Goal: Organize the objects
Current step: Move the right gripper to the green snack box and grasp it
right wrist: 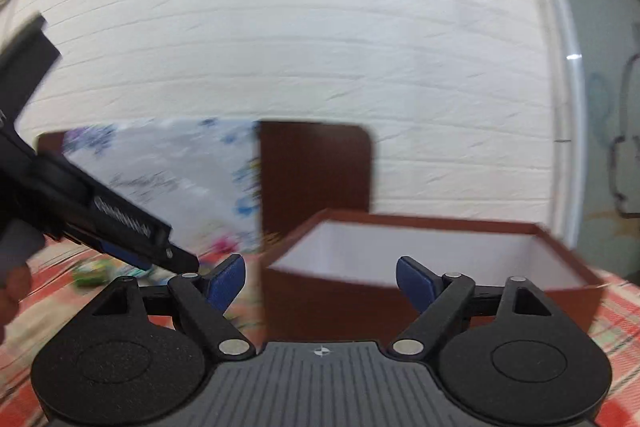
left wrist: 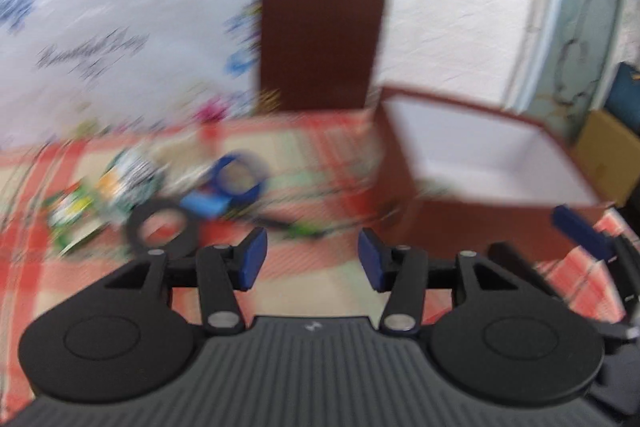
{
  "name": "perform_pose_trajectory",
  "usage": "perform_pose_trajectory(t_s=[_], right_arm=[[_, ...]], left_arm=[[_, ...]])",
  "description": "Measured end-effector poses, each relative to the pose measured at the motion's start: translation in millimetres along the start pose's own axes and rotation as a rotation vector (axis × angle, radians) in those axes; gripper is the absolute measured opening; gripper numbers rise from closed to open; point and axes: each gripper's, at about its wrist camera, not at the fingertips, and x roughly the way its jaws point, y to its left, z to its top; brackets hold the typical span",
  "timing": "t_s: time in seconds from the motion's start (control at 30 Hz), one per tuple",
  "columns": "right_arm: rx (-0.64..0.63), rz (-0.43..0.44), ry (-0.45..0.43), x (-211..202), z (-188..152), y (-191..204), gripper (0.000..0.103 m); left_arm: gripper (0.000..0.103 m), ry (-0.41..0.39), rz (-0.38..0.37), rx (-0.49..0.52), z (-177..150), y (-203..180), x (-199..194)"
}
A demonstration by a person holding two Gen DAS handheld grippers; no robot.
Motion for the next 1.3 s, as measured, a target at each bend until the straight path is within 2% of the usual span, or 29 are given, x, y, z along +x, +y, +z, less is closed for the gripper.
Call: perform_pose_trajectory(t_s=[0.07, 0.13, 0.27, 0.37, 0.47, 0.57, 0.63, 0.7, 0.8, 0.87, 0.9, 0.97, 1.0, 1.13, 1.3], right_arm=[[-0.015, 0.091, 0.087, 13, -13, 32, 0.073], [-0.011, 0.165, 0.179, 30, -20, 51, 0.062], [-0.035, 0.236, 0.302, 46, -29, 86, 0.06], [-0.05, 0.254, 0.342, 51, -28, 103, 0.06], [-0.064, 0.263, 0.343, 71, -15, 121, 0.06], [-0.068, 0.303, 0.319, 89, 6, 149, 0.06], [-0.1, 0.33, 0.291, 107, 17, 173, 0.06], [-0.148, 0.359, 0.267, 128, 23, 199, 0.06], [-0.185, 0.366, 0.283, 167, 24, 233, 0.059], [-0.205, 0.334, 0.296, 191, 18, 250, 0.059], [-0.212, 0.323, 0.312, 203, 15, 256, 0.06], [-0.214, 0.334, 0.399, 228, 8, 265, 0.06], [-0.192, 0.344, 0.401, 233, 8, 265, 0.059], [-0.189, 0.354, 0.399, 226, 9, 260, 0.059], [-0.145, 0.368, 0.411, 183, 1, 238, 0.059]], left_arm=[[0.053, 0.052, 0.064, -0.024, -18, 29, 5], [0.053, 0.091, 0.13, -0.042, -35, 55, 7], [0.053, 0.112, 0.199, -0.107, -57, 103, 0], [0.053, 0.077, 0.232, -0.137, -61, 126, -15], [0.053, 0.05, 0.32, -0.142, -60, 155, -10], [0.065, -0.023, 0.423, -0.166, -67, 192, -9], [0.063, -0.081, 0.396, -0.279, -70, 216, -19], [0.062, -0.122, 0.375, -0.334, -74, 224, -25], [0.062, -0.136, 0.383, -0.33, -75, 220, -25], [0.062, -0.145, 0.381, -0.335, -75, 220, -25], [0.062, -0.15, 0.374, -0.343, -75, 222, -25], [0.062, -0.159, 0.361, -0.361, -76, 225, -25], [0.062, -0.162, 0.357, -0.366, -77, 227, -23], [0.063, -0.17, 0.35, -0.375, -77, 229, -22], [0.064, -0.167, 0.35, -0.369, -76, 229, -21]])
